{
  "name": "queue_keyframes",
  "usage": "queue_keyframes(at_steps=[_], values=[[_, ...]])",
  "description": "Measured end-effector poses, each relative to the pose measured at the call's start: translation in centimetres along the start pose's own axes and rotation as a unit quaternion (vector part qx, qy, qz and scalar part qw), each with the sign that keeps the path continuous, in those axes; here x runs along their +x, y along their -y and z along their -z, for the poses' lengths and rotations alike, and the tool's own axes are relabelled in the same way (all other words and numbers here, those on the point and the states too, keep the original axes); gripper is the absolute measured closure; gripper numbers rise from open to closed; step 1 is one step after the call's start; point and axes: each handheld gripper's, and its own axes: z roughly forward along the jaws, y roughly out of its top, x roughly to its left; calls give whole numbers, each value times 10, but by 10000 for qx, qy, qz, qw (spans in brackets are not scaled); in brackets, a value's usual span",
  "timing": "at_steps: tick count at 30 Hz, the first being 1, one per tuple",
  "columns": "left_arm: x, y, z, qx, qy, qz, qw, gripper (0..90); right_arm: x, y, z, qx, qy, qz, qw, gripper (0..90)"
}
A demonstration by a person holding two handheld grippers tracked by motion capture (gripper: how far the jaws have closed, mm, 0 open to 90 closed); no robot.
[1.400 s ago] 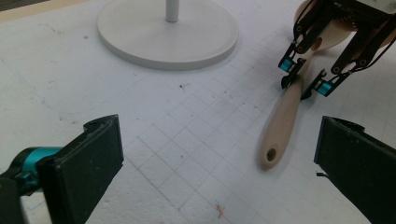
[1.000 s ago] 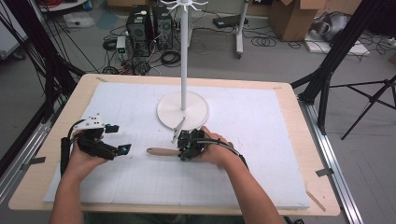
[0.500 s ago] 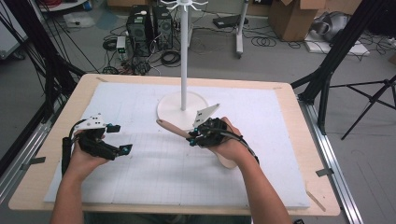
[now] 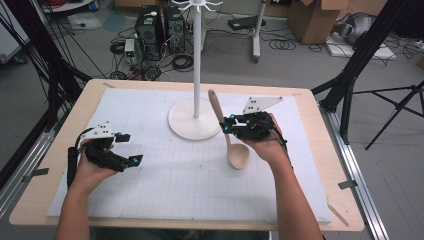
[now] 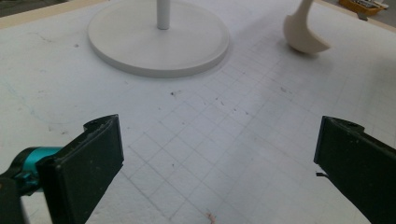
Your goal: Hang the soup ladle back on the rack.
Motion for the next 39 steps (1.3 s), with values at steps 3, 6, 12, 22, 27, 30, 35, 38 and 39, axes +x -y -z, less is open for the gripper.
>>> queue_keyframes(at_steps=[3, 6, 12, 22, 27, 30, 35, 38, 39], values=[[-2, -2, -1, 5, 30, -42, 10000, 18, -7, -9, 10, -151, 81, -88, 9998, 755], [-2, -2, -2, 10, 26, -37, 10000, 18, -13, -20, 18, -326, 155, -67, 9993, 755], [0, -1, -1, -1, 7, -2, 10000, 18, -23, -42, 31, -554, 326, -107, 9979, 756], [0, -1, -1, 25, 4, -37, 10000, 18, -35, -84, 37, -354, 528, -64, 9980, 756], [0, -1, 1, -5, -10, -14, 10000, 18, -40, -107, 39, -230, 626, -104, 9977, 756], [1, 0, 1, 5, -5, -22, 10000, 18, -41, -117, 40, -131, 682, -130, 9975, 755], [2, 0, 2, -9, -10, -15, 10000, 18, -43, -133, 42, 128, 764, -116, 9969, 755], [1, -1, 2, -7, -27, -12, 10000, 18, -45, -142, 44, 295, 827, -125, 9961, 756], [1, -1, 2, 5, -22, -23, 10000, 18, -46, -145, 44, 346, 841, -130, 9958, 755]])
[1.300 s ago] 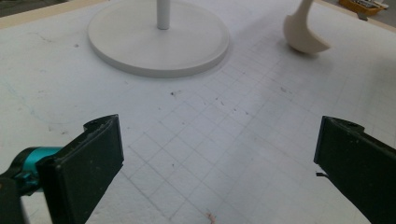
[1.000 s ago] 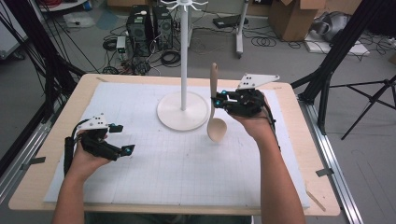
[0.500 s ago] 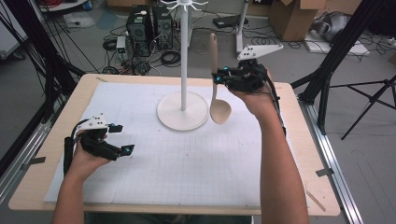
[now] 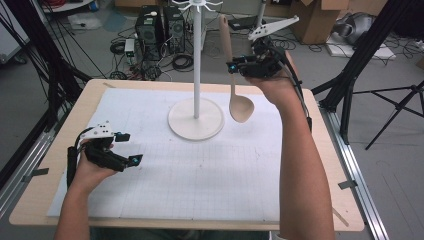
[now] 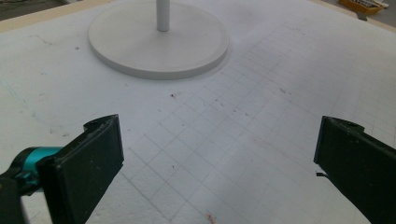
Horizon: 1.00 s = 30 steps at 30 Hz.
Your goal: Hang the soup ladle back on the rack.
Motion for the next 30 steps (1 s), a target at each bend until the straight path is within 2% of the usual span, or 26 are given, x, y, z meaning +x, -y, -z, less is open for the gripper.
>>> queue_keyframes(at_steps=[9, 11, 18, 30], values=[[0, 0, 0, -3, -9, 2, 10000, 18, -2, -21, -3, 533, 111, 39, 9985, 755], [1, 0, 0, -2, 2, 2, 10000, 18, -4, -24, -3, 594, 143, -21, 9981, 755], [2, 0, 1, -14, 4, 13, 10000, 18, -8, -36, -2, 857, 243, -5, 9960, 755], [3, 1, 3, -38, -11, 24, 10000, 18, -12, -47, -11, 1170, 247, -69, 9928, 755]])
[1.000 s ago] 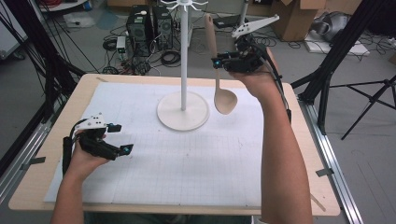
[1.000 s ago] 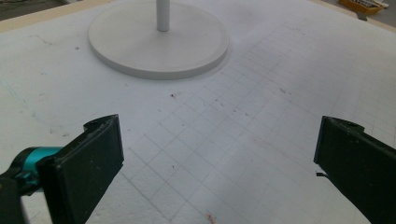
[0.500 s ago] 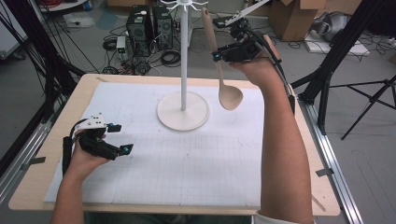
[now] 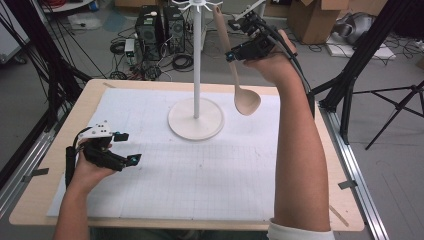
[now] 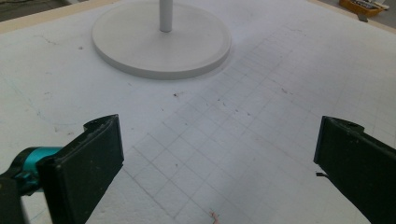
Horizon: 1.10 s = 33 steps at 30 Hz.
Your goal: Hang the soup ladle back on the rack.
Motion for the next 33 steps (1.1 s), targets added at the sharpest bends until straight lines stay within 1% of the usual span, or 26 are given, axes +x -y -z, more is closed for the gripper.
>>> queue_keyframes(at_steps=[4, 6, 9, 10, 11, 14, 15, 19, 21, 22, 23, 29, 32, 33], values=[[0, 0, 0, -14, -4, 6, 10000, 18, -2, -1, -2, 45, -25, -12, 10000, 755], [0, 0, 1, -13, -3, 1, 10000, 18, -3, -2, -2, 64, -41, -64, 10000, 755], [1, 0, 0, 1, -2, 1, 10000, 18, -6, -2, -2, 81, -65, -42, 9999, 755], [1, 0, 0, 9, -2, 3, 10000, 18, -6, -2, -2, 75, -69, -90, 9999, 755], [1, 0, 0, 13, 1, -4, 10000, 18, -6, -2, -2, 82, -82, -82, 9999, 755], [0, 0, 0, 15, 15, 6, 10000, 18, -8, -3, -2, 124, -188, -37, 9997, 755], [0, 0, 0, 11, 19, 2, 10000, 18, -8, -4, -2, 140, -226, -72, 9996, 755], [0, 0, 0, 2, 16, 6, 10000, 18, -10, -10, -5, 292, -344, -22, 9990, 755], [1, 0, 0, -3, 12, 7, 10000, 18, -9, -13, -7, 310, -396, 5, 9987, 755], [1, 0, 0, 2, 20, 0, 10000, 18, -10, -14, -9, 314, -396, 34, 9987, 754], [1, 1, 0, -12, 14, 30, 10000, 18, -10, -14, -10, 323, -416, 26, 9986, 755], [2, 1, 1, -14, 9, 38, 10000, 18, -11, -16, -20, 384, -412, 1, 9984, 754], [3, 1, 1, -18, 16, 27, 10000, 18, -11, -18, -22, 358, -439, -19, 9984, 754], [2, 1, 1, -9, 22, 36, 10000, 18, -11, -18, -22, 386, -431, -24, 9983, 754]])
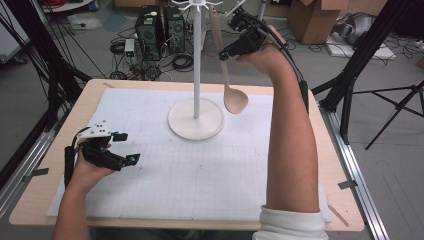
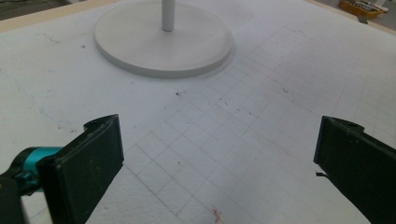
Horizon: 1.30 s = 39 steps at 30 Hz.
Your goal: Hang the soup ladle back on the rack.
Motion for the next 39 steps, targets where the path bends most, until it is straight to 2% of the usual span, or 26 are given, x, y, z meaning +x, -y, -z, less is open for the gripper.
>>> queue_keyframes(at_steps=[5, 8, 10, 14, 17, 19, 25, 34, 39], values=[[-1, 0, -1, -4, -14, 0, 10000, 18, 1, -2, -2, 8, 31, -8, 10000, 752], [0, 0, 0, 13, -14, -21, 10000, 18, 2, -2, -2, -64, 226, -79, 9997, 744], [0, 0, 0, 10, -18, -5, 10000, 18, 2, -1, -3, -77, 220, -57, 9997, 724], [0, 0, -1, 15, -8, -4, 10000, 18, 3, 2, 5, -456, 207, -44, 9987, 608], [0, 0, -1, 19, -9, -8, 10000, 18, 4, 5, 10, -514, 295, -39, 9982, 554], [-1, 0, -1, 14, -9, -5, 10000, 18, 6, 10, 14, -630, 266, -25, 9977, 502], [-1, -1, 0, 2, -20, -19, 10000, 18, 6, 35, 19, -939, 238, -83, 9953, 369], [-1, -1, -1, 36, -61, -28, 10000, 18, 16, 80, 20, -1007, 231, -24, 9946, 211], [-2, -1, -2, 41, -58, -13, 10000, 18, 25, 110, 18, -1012, 170, 60, 9947, 168]])
